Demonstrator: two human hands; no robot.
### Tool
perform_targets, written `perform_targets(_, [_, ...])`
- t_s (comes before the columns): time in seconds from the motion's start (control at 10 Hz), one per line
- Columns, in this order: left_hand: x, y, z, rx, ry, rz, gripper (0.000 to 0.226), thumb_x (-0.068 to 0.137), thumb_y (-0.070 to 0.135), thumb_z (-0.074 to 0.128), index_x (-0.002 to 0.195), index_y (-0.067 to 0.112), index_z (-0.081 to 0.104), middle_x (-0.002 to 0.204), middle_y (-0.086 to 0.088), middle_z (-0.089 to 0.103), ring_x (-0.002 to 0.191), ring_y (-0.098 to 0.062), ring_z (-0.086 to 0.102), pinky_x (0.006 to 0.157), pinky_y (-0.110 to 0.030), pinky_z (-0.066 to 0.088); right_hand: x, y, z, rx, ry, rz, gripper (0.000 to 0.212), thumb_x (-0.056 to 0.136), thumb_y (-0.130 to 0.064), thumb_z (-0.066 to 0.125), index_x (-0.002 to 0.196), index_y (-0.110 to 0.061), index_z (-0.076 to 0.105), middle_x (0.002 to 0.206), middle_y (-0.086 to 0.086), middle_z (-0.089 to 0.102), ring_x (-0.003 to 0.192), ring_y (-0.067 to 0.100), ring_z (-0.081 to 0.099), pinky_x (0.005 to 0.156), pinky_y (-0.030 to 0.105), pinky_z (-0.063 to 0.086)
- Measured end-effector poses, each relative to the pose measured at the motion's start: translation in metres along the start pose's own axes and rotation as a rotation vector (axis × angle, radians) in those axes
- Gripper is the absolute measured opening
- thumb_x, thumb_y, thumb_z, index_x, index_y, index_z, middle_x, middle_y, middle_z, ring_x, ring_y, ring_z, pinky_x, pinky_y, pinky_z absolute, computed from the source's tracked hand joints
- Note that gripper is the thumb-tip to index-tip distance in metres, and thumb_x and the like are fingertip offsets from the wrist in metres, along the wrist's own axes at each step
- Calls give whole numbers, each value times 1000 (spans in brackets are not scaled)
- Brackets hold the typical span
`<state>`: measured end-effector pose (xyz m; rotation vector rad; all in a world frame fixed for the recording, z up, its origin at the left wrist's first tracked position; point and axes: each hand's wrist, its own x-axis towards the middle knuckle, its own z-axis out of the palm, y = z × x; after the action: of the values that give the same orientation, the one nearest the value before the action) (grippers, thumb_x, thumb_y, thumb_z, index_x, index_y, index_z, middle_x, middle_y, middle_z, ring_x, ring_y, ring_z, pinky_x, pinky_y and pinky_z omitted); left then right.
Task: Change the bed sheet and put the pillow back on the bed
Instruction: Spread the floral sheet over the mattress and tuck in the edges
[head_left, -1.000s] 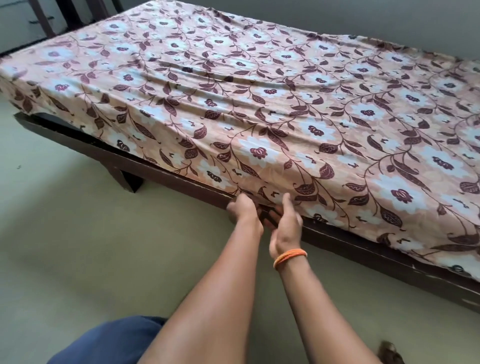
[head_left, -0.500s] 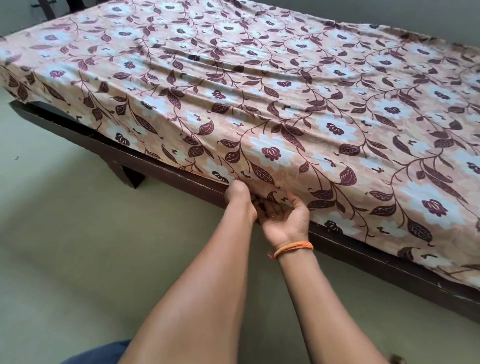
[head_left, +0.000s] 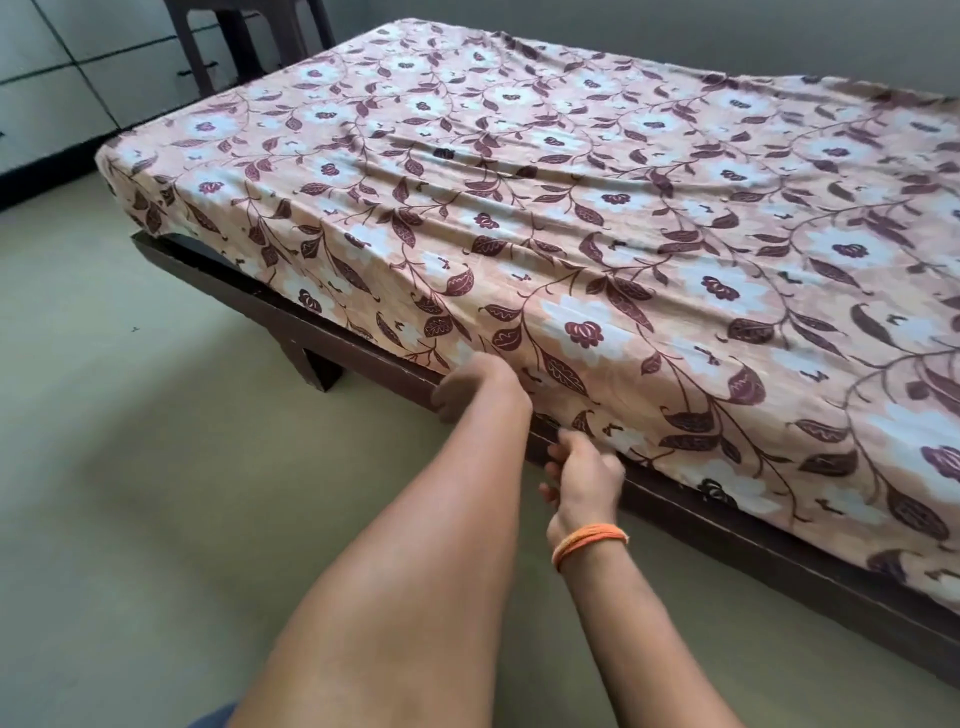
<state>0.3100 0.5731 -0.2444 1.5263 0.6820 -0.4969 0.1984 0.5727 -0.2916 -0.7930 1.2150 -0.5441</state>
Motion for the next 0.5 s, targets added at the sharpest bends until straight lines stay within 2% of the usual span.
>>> perform_targets(0.1, [26, 21, 11, -8, 78, 65, 55, 102, 26, 28, 153, 6, 25, 159, -12, 28, 143, -30, 33, 117, -44, 30, 2, 6, 24, -133, -115, -104, 7, 83, -19, 64, 79, -16, 59, 78, 4, 67, 65, 18, 58, 59, 31, 45])
perform_targets(0.2, [73, 21, 15, -4, 126, 95, 45, 102, 21, 32, 145, 7, 38, 139, -13, 47, 122, -26, 51, 101, -38, 44, 16, 7, 51, -339, -188, -175, 15, 81, -23, 64, 94, -15, 63, 93, 2, 70, 86, 23, 63, 76, 34, 48])
perform_targets(0.3, [83, 11, -5, -222, 100, -87, 20, 94, 10, 49, 109, 14, 61, 116, -7, 65, 86, -22, 58, 72, -29, 50, 14, 3, 57, -628, -291, -240, 36, 88, -15, 57, 124, -13, 60, 121, 8, 65, 108, 24, 59, 90, 31, 46])
perform_targets(0.4, [83, 11, -18, -158, 14, -130, 22, 87, 4, 59, 104, 12, 69, 108, -13, 72, 72, -23, 63, 58, -25, 55, 3, -8, 61, -794, -391, -283, 48, 92, -15, 56, 139, -10, 49, 139, 11, 54, 127, 26, 50, 107, 33, 38])
perform_targets(0.5, [78, 27, -27, -92, -55, -180, 28, 82, 1, 59, 107, 7, 70, 105, -15, 73, 73, -24, 67, 62, -33, 61, -7, -24, 78, -1062, -454, -389, 41, 94, -19, 55, 133, -8, 50, 135, 15, 55, 125, 31, 49, 104, 35, 36])
